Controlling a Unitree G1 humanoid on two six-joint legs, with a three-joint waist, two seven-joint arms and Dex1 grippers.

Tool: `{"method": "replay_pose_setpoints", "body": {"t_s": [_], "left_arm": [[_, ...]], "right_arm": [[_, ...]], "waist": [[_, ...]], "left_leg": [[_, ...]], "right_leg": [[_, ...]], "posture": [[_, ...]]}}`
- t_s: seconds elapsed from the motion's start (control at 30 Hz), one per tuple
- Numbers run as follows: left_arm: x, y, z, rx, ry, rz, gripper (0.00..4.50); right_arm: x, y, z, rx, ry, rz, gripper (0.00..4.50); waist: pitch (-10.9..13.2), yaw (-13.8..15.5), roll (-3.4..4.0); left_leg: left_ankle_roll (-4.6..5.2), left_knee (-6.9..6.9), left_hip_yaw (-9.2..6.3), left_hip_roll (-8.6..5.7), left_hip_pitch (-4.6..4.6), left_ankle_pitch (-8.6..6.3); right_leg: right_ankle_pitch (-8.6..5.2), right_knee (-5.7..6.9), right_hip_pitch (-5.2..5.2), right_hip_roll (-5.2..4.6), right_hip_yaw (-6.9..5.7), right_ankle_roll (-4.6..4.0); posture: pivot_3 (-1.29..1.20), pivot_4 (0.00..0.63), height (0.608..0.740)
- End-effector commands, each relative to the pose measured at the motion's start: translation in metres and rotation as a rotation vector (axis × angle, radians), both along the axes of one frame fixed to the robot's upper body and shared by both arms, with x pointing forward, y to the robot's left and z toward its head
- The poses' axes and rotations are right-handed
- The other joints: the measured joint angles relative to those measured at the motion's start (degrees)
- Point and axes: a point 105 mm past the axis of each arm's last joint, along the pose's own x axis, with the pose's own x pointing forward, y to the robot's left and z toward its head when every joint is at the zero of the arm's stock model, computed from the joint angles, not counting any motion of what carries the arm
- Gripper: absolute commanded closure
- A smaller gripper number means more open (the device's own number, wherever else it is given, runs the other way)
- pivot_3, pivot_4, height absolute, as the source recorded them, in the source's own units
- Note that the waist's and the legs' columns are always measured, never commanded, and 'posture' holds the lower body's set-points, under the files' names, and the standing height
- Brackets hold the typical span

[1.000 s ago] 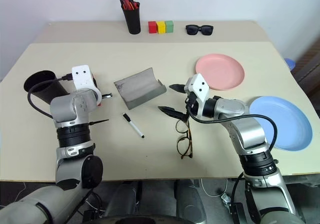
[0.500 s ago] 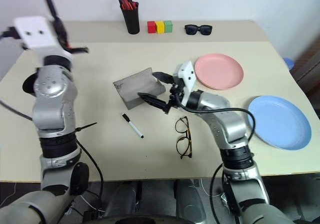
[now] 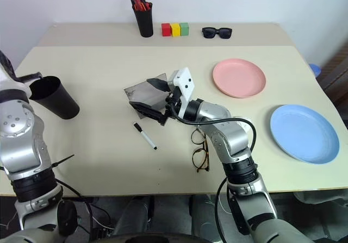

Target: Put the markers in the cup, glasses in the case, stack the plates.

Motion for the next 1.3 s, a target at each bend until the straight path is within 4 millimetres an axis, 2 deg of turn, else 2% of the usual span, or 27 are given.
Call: {"method": "replay_pose_setpoints", "body": {"t_s": [0.03,0.1,0.37,0.73,0.83,0.93,1.13,1.2,1.3], "left_arm": [[-0.004,-0.004,-0.004,-0.003,-0.029,-0.007,4.47],[0.000,-0.006,-0.016,-0.024,-0.011,-0.024,4.47],[0.004,-0.006,-0.041,-0.039,0.035,-0.022,4.47],[0.009,-0.005,-0.059,-0.051,0.072,-0.026,4.47],[0.010,-0.005,-0.061,-0.056,0.076,-0.022,3.27],[0.010,-0.005,-0.062,-0.056,0.077,-0.019,1.80],[0.008,-0.005,-0.060,-0.066,0.059,-0.012,1.80],[0.005,-0.009,-0.047,-0.059,-0.005,-0.031,1.80],[0.008,-0.024,-0.024,-0.040,-0.067,-0.137,1.80]], "right_arm": [[-0.009,0.009,0.015,0.034,-0.047,0.051,0.00],[-0.010,0.010,0.016,0.036,-0.046,0.056,0.00],[-0.012,0.011,0.016,0.035,-0.046,0.063,0.00],[-0.015,0.013,0.013,0.023,-0.047,0.087,0.00],[-0.016,0.014,0.012,0.018,-0.048,0.091,0.00],[-0.017,0.014,0.012,0.017,-0.048,0.093,0.00],[-0.018,0.015,0.012,0.017,-0.048,0.096,0.00],[-0.018,0.014,0.013,0.016,-0.048,0.094,0.00],[-0.016,0.009,0.013,0.005,-0.057,0.085,0.00]], "waist": [[0.00,-0.02,0.00],[0.00,-0.03,0.00],[-0.01,-0.09,0.00],[-0.01,-0.06,0.00],[-0.01,-0.08,0.00],[-0.01,-0.07,0.00],[-0.01,-0.07,0.00],[-0.01,-0.06,0.00],[-0.01,-0.04,0.00]], "left_leg": [[0.00,0.00,0.01,0.00,0.01,0.00],[0.00,-0.02,0.00,0.00,0.02,0.00],[0.00,-0.03,-0.01,0.00,0.04,0.00],[0.00,-0.03,0.00,0.01,0.03,0.00],[0.00,-0.04,-0.01,0.00,0.04,0.00],[0.00,-0.03,0.00,0.01,0.04,0.00],[0.00,-0.03,0.00,0.00,0.03,0.00],[0.00,-0.04,0.00,0.01,0.03,0.00],[0.00,-0.03,0.00,0.01,0.03,0.00]], "right_leg": [[0.00,0.00,0.01,-0.01,0.01,0.00],[0.00,0.00,0.01,0.00,0.00,0.00],[0.00,0.02,0.00,0.02,-0.01,-0.01],[0.00,0.01,0.00,0.01,0.00,-0.01],[0.00,0.01,0.00,0.01,-0.01,-0.01],[0.00,0.01,0.00,0.01,0.00,-0.01],[0.00,0.01,0.00,0.01,-0.01,-0.01],[0.00,0.01,0.00,0.01,-0.01,-0.01],[0.00,0.00,0.00,0.01,-0.01,-0.01]], "posture": [[0.00,0.150,0.740],[0.00,0.150,0.740],[0.00,0.150,0.740],[0.00,0.150,0.740],[0.00,0.150,0.740],[0.00,0.150,0.740],[0.00,0.150,0.740],[0.00,0.150,0.740],[0.00,0.150,0.740]]}}
